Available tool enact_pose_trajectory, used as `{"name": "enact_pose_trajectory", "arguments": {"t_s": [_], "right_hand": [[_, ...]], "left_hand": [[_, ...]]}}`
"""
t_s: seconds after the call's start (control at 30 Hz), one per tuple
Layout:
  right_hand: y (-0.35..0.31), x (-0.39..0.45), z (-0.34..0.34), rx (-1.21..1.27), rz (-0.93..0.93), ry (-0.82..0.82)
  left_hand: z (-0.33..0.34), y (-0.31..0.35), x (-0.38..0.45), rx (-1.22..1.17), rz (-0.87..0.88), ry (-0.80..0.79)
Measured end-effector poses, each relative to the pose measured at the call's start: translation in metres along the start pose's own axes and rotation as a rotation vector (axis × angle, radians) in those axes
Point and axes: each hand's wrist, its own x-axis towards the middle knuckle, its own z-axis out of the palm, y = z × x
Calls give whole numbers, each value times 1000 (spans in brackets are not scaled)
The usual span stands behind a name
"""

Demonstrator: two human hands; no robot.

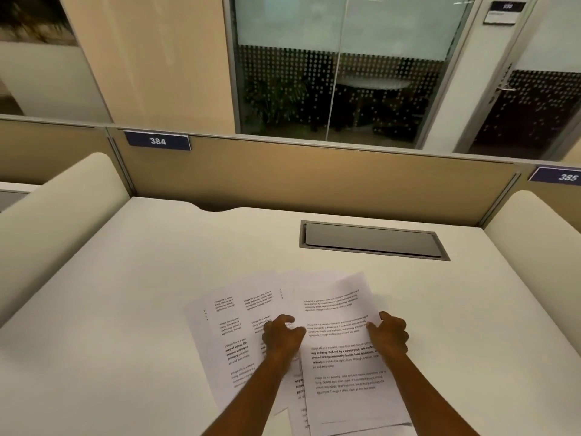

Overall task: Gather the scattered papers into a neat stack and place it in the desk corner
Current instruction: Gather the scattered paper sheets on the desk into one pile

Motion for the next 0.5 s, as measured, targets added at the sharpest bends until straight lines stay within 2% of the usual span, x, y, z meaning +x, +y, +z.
{"name": "enact_pose_trajectory", "arguments": {"t_s": [0.2, 0.33, 0.5], "right_hand": [[-2, 10, 5, -105, -19, -89], [-7, 13, 12, -20, -60, -149], [-14, 11, 18, 103, -95, -226]], "left_hand": [[10, 6, -4, -13, -22, 96], [12, 10, -7, -43, -28, 140], [9, 13, -6, -129, -26, 115]]}}
